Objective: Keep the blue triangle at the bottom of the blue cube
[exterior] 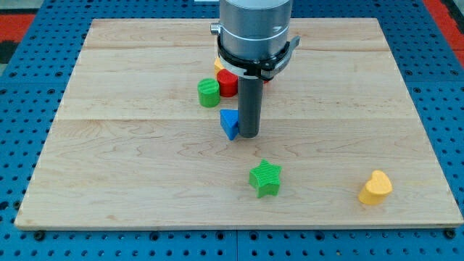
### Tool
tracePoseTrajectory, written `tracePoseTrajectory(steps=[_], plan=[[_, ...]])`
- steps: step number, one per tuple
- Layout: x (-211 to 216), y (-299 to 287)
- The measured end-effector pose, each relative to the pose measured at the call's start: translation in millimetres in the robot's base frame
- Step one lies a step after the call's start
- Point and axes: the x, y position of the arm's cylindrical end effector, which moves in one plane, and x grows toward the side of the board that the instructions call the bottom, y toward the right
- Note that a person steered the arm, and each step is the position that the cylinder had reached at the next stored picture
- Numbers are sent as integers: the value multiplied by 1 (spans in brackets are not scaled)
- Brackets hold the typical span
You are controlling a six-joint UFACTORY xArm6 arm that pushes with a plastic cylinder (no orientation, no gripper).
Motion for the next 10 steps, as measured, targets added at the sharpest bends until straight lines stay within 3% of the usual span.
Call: tracePoseTrajectory(steps=[1, 3, 6, 7, 8, 9, 10], plan=[[18, -22], [12, -87], [-32, -39], [-32, -38], [-2, -36], [12, -2], [-13, 18]])
